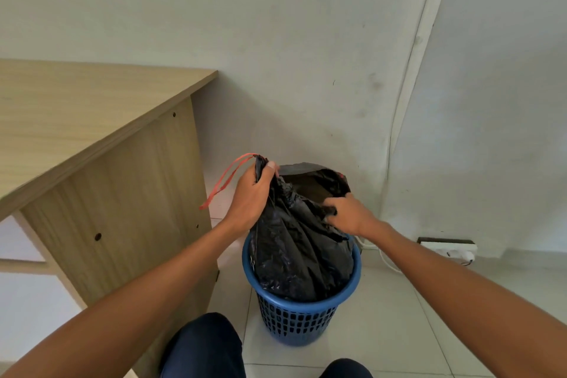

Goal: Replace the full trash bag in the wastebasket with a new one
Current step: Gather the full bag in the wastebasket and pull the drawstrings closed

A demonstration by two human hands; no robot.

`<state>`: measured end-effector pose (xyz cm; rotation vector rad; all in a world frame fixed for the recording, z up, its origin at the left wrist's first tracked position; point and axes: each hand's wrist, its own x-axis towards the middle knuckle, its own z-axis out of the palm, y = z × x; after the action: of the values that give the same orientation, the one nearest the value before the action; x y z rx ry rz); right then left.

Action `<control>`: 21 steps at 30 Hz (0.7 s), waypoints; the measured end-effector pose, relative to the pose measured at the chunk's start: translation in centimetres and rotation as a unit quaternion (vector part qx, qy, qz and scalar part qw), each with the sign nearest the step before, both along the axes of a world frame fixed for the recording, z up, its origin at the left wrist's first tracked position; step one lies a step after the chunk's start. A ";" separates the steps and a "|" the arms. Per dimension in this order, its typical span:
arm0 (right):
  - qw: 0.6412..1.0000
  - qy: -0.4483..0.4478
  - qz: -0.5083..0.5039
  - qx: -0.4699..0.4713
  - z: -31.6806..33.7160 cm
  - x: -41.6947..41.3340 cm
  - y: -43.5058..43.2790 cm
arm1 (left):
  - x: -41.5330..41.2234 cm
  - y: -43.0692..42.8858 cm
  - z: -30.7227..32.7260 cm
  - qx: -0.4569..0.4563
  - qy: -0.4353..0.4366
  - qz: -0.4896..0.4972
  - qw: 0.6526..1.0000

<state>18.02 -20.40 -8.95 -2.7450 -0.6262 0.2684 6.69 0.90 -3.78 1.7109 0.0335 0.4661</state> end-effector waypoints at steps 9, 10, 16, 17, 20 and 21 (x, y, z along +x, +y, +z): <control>0.961 -0.071 0.020 0.268 6.6 -4.1 1.3 | 0.8 1.6 -0.7 0.057 0.005 0.052 0.997; 0.961 -0.065 0.066 0.260 6.8 -5.5 1.7 | 0.7 1.2 -0.5 0.072 -0.005 0.034 0.997; 0.936 0.057 0.097 0.335 5.5 -9.0 2.8 | 1.8 -1.3 -2.3 0.032 0.046 -0.091 0.994; 0.931 0.077 0.091 0.344 5.1 -8.6 2.6 | 1.8 -1.7 -2.3 0.015 0.068 -0.093 0.993; 0.925 0.073 0.046 0.370 4.2 -7.7 2.3 | 1.9 -2.8 -2.9 0.041 0.074 -0.065 0.994; 0.919 0.045 0.009 0.392 4.4 -7.3 2.2 | 1.8 -3.0 -3.0 0.080 0.058 -0.044 0.994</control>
<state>10.72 -18.17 -4.55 -1.9442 -0.5708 0.1075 8.46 -2.15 -6.78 1.8872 0.0046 0.3104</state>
